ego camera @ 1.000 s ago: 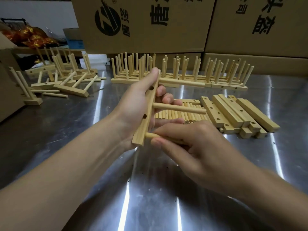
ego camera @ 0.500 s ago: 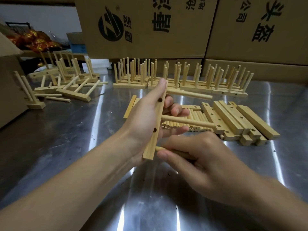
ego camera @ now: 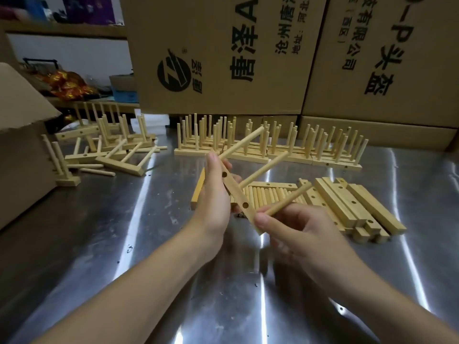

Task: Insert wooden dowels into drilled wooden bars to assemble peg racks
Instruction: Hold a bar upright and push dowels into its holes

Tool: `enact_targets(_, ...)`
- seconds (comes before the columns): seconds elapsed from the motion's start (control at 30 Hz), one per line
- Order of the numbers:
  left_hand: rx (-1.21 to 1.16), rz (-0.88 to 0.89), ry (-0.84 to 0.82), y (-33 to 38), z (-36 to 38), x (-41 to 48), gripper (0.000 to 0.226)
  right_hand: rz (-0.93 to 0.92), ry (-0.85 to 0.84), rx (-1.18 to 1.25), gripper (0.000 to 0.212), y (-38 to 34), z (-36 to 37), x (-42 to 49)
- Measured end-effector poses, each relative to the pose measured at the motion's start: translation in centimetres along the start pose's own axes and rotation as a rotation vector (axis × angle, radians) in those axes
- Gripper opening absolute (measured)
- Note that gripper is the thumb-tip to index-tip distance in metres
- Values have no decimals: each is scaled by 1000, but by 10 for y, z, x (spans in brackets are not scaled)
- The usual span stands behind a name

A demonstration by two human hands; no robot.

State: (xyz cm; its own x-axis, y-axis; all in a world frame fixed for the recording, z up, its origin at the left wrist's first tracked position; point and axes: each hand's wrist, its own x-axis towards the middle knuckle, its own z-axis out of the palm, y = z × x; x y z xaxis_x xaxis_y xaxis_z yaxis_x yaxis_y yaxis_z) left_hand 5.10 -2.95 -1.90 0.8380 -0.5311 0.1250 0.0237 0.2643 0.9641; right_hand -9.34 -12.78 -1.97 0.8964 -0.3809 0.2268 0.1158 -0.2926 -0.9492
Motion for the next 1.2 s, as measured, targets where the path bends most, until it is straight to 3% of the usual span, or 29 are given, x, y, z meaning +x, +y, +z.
enact_targets(0.1, 112, 107, -87, -3, 2, -6, 56, -77, 107, -139, 18, -10, -16, 8)
enact_targets(0.2, 173, 226, -117, -14, 12, -21, 42, -95, 210, -320, 26, -28, -65, 34)
enact_targets(0.37, 544, 519, -449, -25, 26, -38, 30, 53, 247, -696, 4, -22, -152, 107)
enact_targets(0.47, 739, 589, -576, -24, 26, -39, 29, 177, 218, -847, 6, 9, -183, 143)
enact_targets(0.63, 782, 585, -574, -27, 24, -36, 39, 347, 255, -917, 9, 59, -204, 175)
enact_targets(1.0, 742, 606, -605, -32, 24, -28, 40, 424, 235, -940, 10, 89, -189, 213)
enact_targets(1.1, 739, 626, -616, -31, 24, -27, 34, 423, 313, -943, 16, 88, -180, 211)
enact_targets(1.2, 736, 658, -577, -31, 24, -28, 28, 301, 460, -868, 28, 79, -165, 198)
